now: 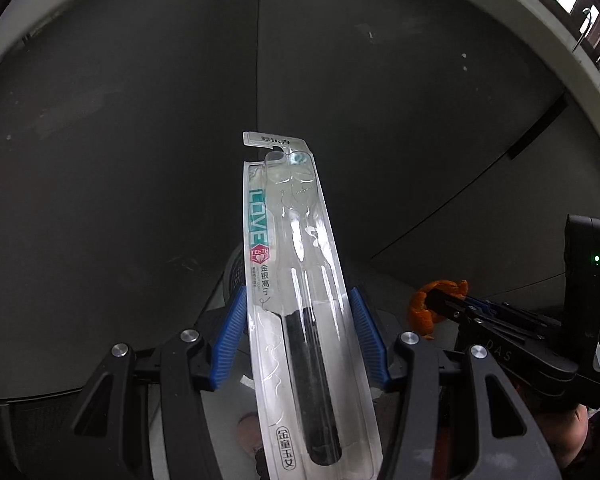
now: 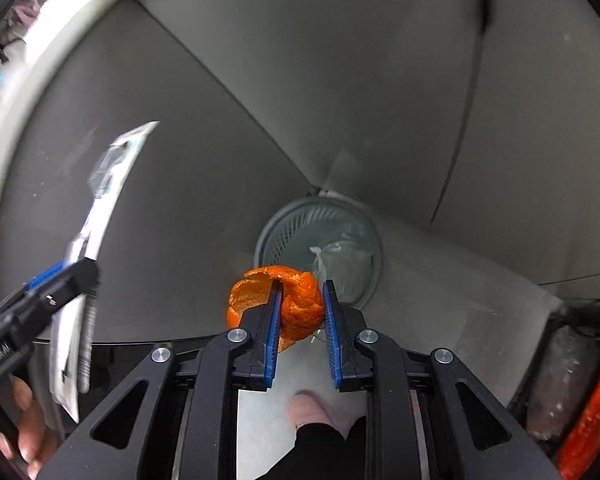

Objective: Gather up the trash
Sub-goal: 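Carry the toothbrush package and orange peel down over the trash bin, then open both tools to drop the package and peel into the bin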

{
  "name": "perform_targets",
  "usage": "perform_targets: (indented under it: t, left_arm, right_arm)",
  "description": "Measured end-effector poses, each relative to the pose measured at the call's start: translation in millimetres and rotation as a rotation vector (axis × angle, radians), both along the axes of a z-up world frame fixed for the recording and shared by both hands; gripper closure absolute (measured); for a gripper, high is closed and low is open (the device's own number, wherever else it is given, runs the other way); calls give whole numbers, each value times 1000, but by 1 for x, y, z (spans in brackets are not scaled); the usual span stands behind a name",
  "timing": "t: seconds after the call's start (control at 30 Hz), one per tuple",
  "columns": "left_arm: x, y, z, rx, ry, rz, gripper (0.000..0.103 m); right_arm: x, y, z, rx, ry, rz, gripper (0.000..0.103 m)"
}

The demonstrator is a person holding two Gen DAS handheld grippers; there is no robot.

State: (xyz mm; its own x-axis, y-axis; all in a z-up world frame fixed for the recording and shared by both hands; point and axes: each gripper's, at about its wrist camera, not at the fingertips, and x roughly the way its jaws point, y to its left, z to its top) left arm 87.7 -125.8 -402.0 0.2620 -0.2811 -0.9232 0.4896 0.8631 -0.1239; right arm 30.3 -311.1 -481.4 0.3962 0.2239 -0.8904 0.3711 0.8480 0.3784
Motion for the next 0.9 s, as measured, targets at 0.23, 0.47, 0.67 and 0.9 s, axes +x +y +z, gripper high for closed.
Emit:
perform_targets:
  t: [0.23, 0.47, 0.67, 0.9]
  left_arm:
    - [24, -7, -110, 38, 25, -25, 51]
    - [40, -10, -171, 80, 34, -48, 50]
    - [56, -10, -184, 79, 29, -22, 37]
    - [58, -5, -181, 83, 34, -1, 34]
  right_arm:
    - [38, 0, -103, 32, 64, -9, 84]
    - [55, -1, -167, 43, 114, 0, 83]
    - [59, -5, -190, 77, 145, -23, 78]
    - [55, -9, -178, 77, 138, -58, 65]
